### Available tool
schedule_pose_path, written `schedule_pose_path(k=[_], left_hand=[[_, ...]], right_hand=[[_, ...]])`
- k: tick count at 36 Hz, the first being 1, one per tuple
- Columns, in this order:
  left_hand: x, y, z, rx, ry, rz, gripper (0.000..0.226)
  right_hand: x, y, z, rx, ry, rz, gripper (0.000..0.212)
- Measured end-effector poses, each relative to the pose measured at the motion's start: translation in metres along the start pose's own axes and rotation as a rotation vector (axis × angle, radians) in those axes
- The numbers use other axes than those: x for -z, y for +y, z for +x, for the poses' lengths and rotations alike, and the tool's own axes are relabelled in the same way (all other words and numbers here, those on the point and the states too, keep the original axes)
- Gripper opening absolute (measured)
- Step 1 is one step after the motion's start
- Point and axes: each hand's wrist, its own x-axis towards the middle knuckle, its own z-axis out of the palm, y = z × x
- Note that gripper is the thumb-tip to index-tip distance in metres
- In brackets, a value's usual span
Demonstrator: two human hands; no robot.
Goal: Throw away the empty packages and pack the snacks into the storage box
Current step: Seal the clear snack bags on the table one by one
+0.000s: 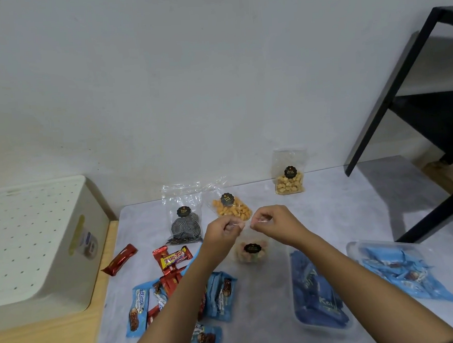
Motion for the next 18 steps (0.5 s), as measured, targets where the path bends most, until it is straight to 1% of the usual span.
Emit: schedule_pose_path(k=[5,10,13,16,18], left_hand=[[0.010,-0.007,-0.001,0.041,0.059,-0.086,0.003],[0.017,-0.010,0.000,0.100,-0.001,-0.184,0.005],[0.018,-0.011,0.001,0.093,0.025,-0.226,0.005],[0.020,-0.014,0.001,0.111,0.035,-0.300,0.006],[0.019,-0.016,0.002,0.128,0.035,-0.308,0.007]], right_hand=[[0.019,0.008,-0.001,-0.030,-0.009,0.049,0.004],[0.023,0.017,-0.005,-0.073,-0.016,0.151,0.008],[0.020,0.019,-0.006,-0.086,0.018,0.208,0.005],[0.019,0.021,-0.006,-0.106,0.077,0.221,0.007],[0.018,0.022,-0.006,-0.121,0.106,0.242,0.007]])
